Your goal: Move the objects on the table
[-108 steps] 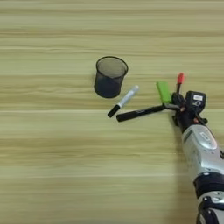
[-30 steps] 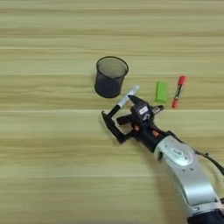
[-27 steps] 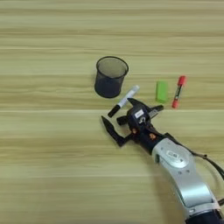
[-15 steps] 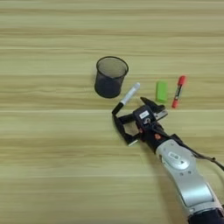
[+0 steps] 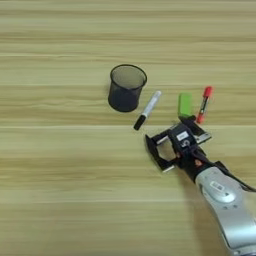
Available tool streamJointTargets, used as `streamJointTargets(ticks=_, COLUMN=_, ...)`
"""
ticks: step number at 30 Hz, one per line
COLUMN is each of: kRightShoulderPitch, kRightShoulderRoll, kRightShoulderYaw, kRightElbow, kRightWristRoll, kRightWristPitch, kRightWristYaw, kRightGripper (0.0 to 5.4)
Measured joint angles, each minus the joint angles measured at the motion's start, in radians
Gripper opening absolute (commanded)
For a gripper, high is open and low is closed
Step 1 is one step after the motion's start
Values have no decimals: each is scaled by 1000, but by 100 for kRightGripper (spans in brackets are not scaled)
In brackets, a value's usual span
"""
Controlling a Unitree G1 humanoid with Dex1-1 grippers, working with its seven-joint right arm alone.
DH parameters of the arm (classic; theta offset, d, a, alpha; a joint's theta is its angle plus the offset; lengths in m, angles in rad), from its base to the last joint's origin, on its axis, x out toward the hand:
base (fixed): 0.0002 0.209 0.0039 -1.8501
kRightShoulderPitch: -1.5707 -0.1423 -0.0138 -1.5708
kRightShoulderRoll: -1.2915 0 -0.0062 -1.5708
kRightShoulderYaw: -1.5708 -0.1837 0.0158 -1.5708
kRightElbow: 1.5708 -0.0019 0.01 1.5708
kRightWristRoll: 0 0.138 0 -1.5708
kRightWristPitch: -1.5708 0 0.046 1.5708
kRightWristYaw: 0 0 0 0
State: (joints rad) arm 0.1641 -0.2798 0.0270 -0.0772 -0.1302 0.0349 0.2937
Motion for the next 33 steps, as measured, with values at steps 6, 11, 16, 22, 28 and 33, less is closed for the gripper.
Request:
streamJointTargets(ticks=6, kRightShoulderPitch=33, kRightShoulderRoll=-12, kRightShoulderYaw=-63, kRightElbow=-27, kRightWristRoll=37, kRightWristPitch=39, kRightWristYaw=14, kRightGripper=537)
streamJointTargets(ticks=11, kRightShoulderPitch=35, kRightShoulderRoll=-19, kRightShoulderYaw=-122, kRightElbow=-7, kRightWristRoll=46, kRightWristPitch=44, kRightWristYaw=-11, kRightGripper=537)
streamJointTargets(ticks=16, kRightShoulderPitch=37, kRightShoulderRoll=-20, kRightShoulderYaw=-159, kRightElbow=5, kRightWristRoll=67, kRightWristPitch=51, kRightWristYaw=-27, kRightGripper=537)
streamJointTargets(ticks=22, kRightShoulderPitch=47, kRightShoulderRoll=-20, kRightShoulderYaw=-201, kRightElbow=8, kRightWristRoll=88, kRightWristPitch=66, kRightWristYaw=-30, kRightGripper=537)
streamJointTargets(ticks=28, kRightShoulderPitch=40, kRightShoulderRoll=-19, kRightShoulderYaw=-223, kRightElbow=28, kRightWristRoll=98, kRightWristPitch=64, kRightWristYaw=-48, kRightGripper=537)
streamJointTargets(ticks=33, kRightShoulderPitch=25, kRightShoulderRoll=14, kRightShoulderYaw=-219, kRightElbow=43, kRightWristRoll=123, kRightWristPitch=51, kRightWristYaw=-66, kRightGripper=537)
